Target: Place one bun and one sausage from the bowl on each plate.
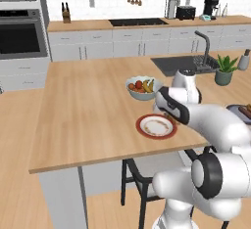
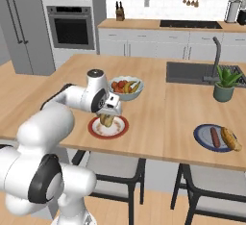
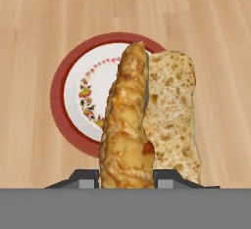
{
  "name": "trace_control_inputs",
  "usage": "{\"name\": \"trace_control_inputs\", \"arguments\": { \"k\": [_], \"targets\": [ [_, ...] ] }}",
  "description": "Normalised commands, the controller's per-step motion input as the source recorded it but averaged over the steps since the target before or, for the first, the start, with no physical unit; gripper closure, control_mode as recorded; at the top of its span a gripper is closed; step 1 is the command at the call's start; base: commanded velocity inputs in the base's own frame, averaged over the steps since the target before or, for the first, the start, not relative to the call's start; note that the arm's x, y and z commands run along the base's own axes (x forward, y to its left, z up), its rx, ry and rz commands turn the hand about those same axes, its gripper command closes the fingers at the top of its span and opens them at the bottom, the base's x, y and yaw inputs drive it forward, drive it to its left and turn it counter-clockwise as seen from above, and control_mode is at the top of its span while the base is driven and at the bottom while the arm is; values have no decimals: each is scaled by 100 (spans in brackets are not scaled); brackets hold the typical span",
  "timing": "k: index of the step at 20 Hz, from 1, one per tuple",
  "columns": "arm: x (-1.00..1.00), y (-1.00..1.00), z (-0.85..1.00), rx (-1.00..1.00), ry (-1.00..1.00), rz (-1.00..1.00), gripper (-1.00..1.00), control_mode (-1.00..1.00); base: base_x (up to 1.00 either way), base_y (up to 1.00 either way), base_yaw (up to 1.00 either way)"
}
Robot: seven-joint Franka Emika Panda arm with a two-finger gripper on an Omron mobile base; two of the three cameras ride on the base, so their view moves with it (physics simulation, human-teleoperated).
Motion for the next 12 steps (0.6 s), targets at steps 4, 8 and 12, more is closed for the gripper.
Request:
{"name": "trace_control_inputs", "arguments": {
  "k": [4,8,12],
  "targets": [
    [69,-13,-48,0,4,0,100,-100,0,0,0],
    [34,-5,-34,0,4,0,100,-100,0,0,0],
    [24,0,-27,0,1,0,100,-100,0,0,0]
  ]
}}
